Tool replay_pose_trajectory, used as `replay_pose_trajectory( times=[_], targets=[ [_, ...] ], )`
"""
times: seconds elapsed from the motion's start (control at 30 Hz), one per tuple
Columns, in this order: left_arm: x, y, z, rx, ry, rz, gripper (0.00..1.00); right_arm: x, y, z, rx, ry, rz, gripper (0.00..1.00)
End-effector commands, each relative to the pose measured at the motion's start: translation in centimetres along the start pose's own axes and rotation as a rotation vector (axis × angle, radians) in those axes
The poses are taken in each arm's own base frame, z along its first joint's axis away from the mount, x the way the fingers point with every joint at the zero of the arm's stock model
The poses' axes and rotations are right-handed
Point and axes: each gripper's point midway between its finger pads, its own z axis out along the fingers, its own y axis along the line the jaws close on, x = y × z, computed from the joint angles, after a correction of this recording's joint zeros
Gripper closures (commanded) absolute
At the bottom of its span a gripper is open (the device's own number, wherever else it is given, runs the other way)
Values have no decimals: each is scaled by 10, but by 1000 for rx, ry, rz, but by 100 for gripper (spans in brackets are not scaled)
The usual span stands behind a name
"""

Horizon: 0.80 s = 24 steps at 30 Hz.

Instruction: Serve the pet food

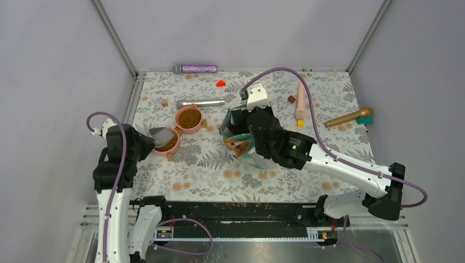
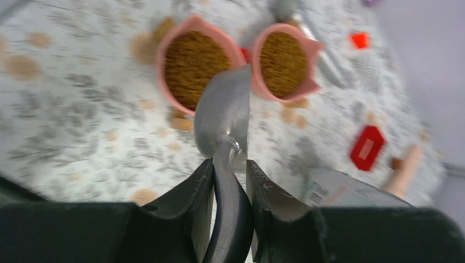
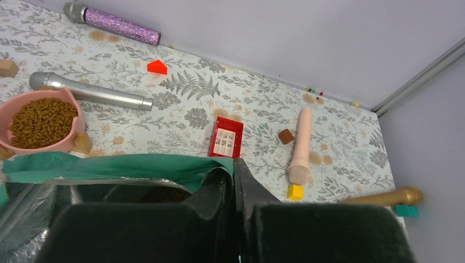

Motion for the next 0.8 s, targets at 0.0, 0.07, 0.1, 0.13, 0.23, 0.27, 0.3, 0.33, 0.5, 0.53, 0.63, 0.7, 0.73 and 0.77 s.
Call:
replay_pose_trajectory(
  times=[0.0,0.07,0.1,0.13,0.23,0.27,0.3,0.33,0.5,0.53,0.63,0.7,0.73,0.77],
  targets=[
    [8,-70,-26,445,28,-75,100,-41,-39,-14,49,-87,211,100],
    [18,-87,-36,590,69,-133,100,-40,-35,-17,7,-79,239,100],
    [23,-92,-37,643,88,-160,100,-40,-31,-19,-24,-75,268,100],
    [26,-97,-39,693,94,-186,100,-40,-29,-21,-49,-73,292,100],
    [35,-96,-29,718,111,-241,100,-38,-27,-26,-85,-69,338,100],
    [42,-94,-23,717,135,-243,100,-38,-28,-27,-88,-69,346,100],
    [46,-96,-20,729,158,-240,100,-37,-28,-27,-89,-68,349,100],
    [51,-98,-17,739,181,-237,100,-36,-28,-28,-93,-65,353,100],
    [72,-106,5,718,234,-219,100,-30,-25,-29,-108,-49,368,100],
    [78,-108,10,705,244,-212,100,-29,-25,-29,-109,-45,366,100],
    [101,-115,24,661,275,-160,96,-28,-26,-29,-105,-37,355,100],
    [112,-118,34,646,281,-112,94,-27,-27,-30,-104,-32,350,100],
    [118,-118,40,630,287,-99,92,-26,-28,-31,-104,-31,349,100],
    [123,-117,44,625,289,-86,90,-25,-29,-31,-104,-30,350,100]
  ],
)
